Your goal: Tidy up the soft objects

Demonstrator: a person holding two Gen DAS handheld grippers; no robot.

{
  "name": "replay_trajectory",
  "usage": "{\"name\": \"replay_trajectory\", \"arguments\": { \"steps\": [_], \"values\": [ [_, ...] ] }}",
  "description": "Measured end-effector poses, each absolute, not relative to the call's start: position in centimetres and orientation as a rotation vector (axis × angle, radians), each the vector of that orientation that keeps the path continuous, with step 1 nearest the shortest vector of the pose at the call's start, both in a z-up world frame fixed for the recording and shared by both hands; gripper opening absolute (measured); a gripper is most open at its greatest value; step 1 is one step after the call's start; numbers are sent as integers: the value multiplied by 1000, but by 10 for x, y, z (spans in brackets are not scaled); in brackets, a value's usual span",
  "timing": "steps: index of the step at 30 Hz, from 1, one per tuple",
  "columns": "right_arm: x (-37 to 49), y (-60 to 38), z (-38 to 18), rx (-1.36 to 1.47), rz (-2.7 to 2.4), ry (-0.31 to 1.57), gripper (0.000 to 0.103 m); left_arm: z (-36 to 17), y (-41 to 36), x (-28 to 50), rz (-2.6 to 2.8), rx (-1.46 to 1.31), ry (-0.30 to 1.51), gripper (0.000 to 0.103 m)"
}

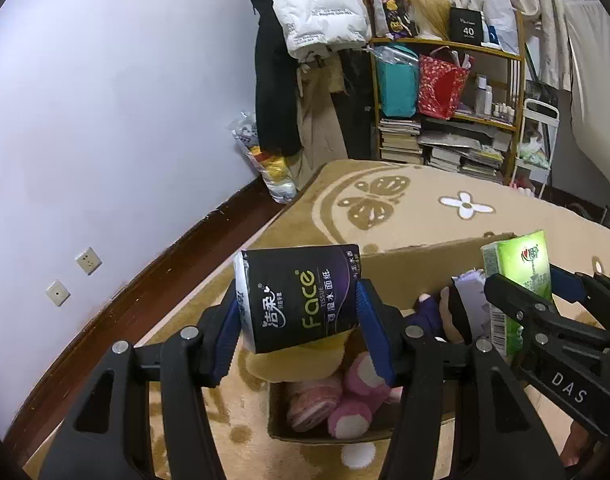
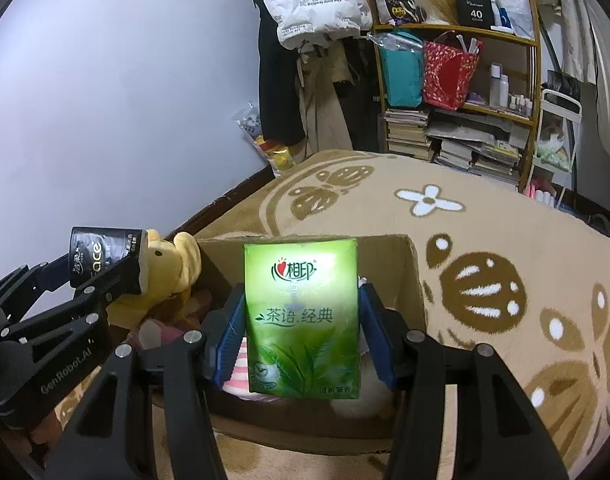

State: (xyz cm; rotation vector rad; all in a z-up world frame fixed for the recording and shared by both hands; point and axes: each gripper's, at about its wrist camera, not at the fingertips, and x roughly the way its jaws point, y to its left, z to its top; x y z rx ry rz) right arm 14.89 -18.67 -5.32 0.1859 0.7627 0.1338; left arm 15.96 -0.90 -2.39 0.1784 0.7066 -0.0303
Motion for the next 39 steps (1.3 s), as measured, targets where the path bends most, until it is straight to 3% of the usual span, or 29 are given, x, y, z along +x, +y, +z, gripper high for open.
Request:
{"name": "replay_trajectory", "arguments": {
  "steps": [14, 17, 21, 28, 31, 39],
  "values": [
    [149, -187, -57, 182, 123, 774, 61, -36, -22, 157, -67, 212, 722, 58],
    [147, -188, -56, 184, 119, 764, 65, -34, -22, 157, -57, 222, 721, 70],
    [143, -191, -51, 193, 108, 751, 81, -31, -19, 155, -49, 214, 718, 76],
    [132, -196, -36, 191, 99, 730, 103, -23, -11, 149, -5, 214, 702, 96],
    [127, -197, -30, 188, 94, 719, 103, -19, -6, 145, 11, 207, 686, 102],
    [106, -197, -11, 161, 91, 712, 103, -6, 8, 127, 25, 181, 684, 103]
  ]
}}
